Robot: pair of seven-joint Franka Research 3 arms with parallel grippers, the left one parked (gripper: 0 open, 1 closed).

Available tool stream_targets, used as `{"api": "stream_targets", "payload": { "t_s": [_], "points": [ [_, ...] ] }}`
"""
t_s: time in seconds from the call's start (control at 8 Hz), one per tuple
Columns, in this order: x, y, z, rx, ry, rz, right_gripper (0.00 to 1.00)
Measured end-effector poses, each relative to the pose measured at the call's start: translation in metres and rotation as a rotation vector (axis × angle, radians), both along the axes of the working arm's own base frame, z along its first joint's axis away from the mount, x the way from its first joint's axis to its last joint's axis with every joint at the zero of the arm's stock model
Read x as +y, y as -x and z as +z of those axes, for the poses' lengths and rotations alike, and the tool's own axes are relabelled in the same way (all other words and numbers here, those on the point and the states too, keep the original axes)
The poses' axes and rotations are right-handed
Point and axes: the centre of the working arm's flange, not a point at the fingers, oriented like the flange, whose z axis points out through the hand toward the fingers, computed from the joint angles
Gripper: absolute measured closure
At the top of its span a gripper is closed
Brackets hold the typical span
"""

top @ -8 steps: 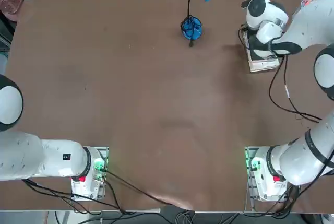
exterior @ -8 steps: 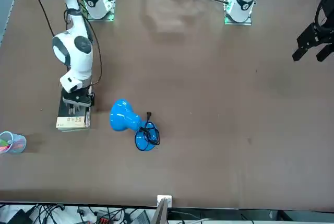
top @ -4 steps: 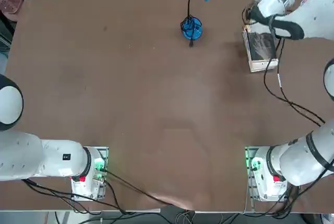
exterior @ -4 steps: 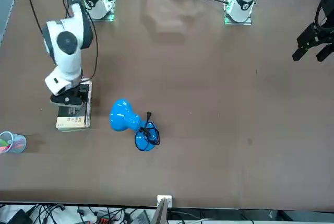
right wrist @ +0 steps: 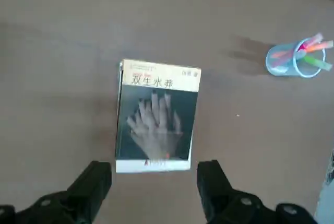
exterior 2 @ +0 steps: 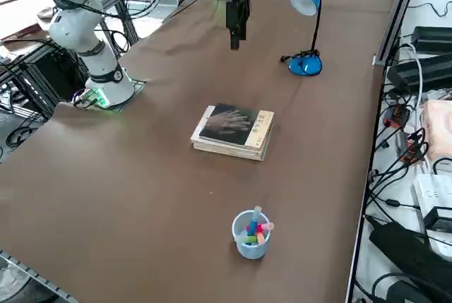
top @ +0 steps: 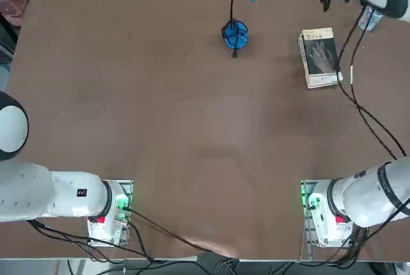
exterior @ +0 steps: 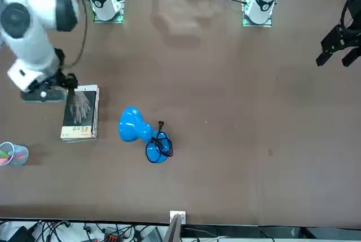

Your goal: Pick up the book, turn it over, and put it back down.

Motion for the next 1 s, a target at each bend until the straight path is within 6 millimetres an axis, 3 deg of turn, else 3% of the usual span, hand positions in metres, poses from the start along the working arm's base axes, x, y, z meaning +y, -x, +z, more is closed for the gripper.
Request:
{"api": "stream_targets", "payload": {
  "t_s": [0.25,0.62,0.75,1.0],
  "points": [
    [-0.029,0.001,0.046,0.038,-0.126,0.001,0.00],
    [-0.015,0.010,0.118,-0.001,-0.208,-0.015,0.00],
    [-0.016,0.015,0.133,-0.014,-0.228,-0.031,0.00],
    [-0.026,0.029,0.138,-0.002,-0.244,-0.047,0.00]
  ]
}}
